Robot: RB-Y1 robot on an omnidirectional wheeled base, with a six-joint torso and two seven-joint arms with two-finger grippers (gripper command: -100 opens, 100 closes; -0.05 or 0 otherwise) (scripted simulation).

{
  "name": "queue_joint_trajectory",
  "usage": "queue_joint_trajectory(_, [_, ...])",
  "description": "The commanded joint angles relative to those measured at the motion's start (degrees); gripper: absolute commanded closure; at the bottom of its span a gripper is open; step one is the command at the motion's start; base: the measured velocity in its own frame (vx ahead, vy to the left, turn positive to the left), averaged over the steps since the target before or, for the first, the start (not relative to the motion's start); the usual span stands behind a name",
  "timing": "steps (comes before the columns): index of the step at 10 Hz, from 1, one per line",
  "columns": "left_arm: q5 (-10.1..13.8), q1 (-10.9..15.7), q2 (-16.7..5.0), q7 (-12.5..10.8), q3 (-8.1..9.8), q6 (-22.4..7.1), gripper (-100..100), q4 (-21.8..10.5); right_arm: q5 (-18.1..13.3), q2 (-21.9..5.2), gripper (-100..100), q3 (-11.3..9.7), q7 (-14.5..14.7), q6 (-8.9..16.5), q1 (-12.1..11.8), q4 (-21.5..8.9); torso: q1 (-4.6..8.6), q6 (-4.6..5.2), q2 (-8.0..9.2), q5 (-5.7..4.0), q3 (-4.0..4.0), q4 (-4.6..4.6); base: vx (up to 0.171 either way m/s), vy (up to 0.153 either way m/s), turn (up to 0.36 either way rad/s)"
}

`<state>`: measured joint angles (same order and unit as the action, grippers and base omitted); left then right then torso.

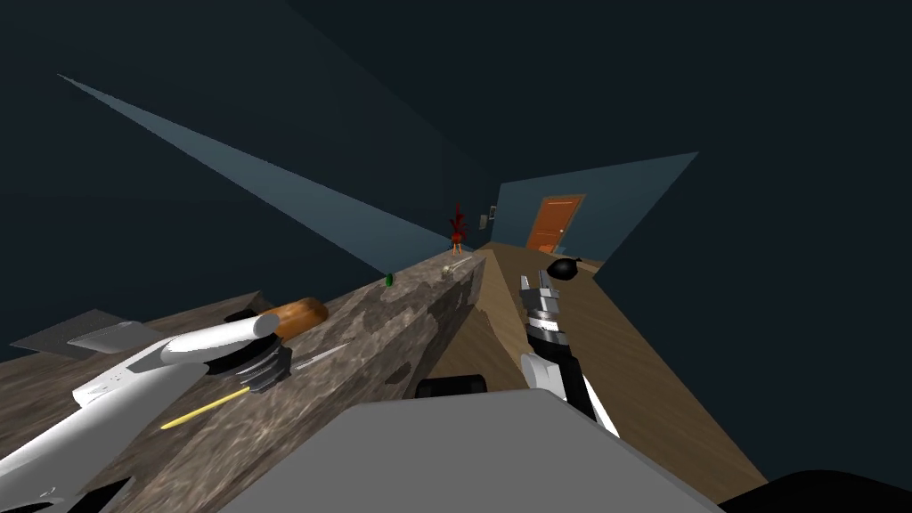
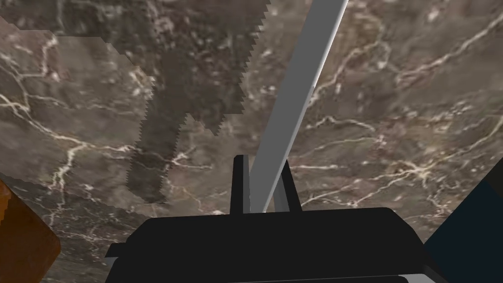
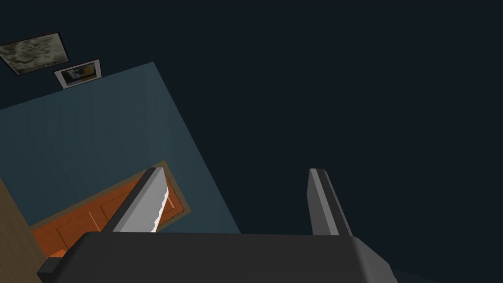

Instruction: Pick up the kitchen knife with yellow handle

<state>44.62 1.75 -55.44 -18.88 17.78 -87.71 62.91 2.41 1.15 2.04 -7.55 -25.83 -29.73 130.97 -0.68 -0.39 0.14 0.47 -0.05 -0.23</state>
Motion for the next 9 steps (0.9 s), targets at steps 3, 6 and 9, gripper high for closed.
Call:
queue_joint_trajectory(3, [2.32,-3.75,-0.19,-4.49,0.39,-1.66,100,5.88,0.00,0.00,0,0.00,0.00,0.00,0.00,0.00,0.13,0.00,-0.12,-0.02,-0.07,-0.03,-0.018,0.034,-0.056])
queue_joint_trajectory(6, [4.40,-8.35,-0.34,-8.96,0.81,-3.16,100,12.15,0.00,0.00,0,0.00,0.00,0.00,-0.01,0.00,0.04,-0.07,-0.05,0.00,-0.03,-0.02,-0.034,0.053,-0.095])
queue_joint_trajectory(9, [4.40,-10.18,-0.34,-11.12,0.81,-3.16,100,16.61,0.00,0.00,0,0.00,0.00,0.00,-0.01,0.00,0.06,-0.10,-0.03,-0.01,-0.02,-0.02,-0.026,0.032,-0.042])
